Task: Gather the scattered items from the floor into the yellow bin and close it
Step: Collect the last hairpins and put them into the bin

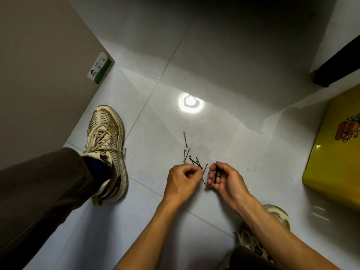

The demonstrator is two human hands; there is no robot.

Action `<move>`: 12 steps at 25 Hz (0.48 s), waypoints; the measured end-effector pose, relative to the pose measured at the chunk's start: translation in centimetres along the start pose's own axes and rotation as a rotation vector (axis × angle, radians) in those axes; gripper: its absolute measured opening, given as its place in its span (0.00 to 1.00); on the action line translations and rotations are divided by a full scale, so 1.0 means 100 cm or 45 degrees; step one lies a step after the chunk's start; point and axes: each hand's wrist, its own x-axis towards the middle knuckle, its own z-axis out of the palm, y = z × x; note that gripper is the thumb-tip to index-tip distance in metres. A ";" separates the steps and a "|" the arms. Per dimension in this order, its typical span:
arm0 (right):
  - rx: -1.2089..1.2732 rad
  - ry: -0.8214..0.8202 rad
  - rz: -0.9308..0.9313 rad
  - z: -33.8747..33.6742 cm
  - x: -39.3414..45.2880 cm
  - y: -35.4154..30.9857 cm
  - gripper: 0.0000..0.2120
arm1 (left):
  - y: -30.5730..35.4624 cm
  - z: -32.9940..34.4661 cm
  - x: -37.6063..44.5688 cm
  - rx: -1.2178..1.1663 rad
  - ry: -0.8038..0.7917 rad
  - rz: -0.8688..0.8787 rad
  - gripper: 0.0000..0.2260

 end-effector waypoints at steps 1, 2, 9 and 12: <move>-0.058 0.022 -0.038 -0.003 0.001 0.000 0.10 | -0.006 -0.001 -0.001 0.067 0.086 -0.026 0.03; -0.130 0.047 -0.069 -0.005 0.002 0.001 0.09 | -0.012 -0.002 -0.002 0.155 0.169 -0.057 0.03; -1.686 0.253 -0.638 -0.006 0.003 0.000 0.06 | -0.038 -0.003 -0.014 0.932 0.178 0.042 0.09; -2.283 0.171 -0.770 -0.003 -0.001 0.016 0.10 | -0.042 0.002 -0.015 1.042 0.145 0.079 0.11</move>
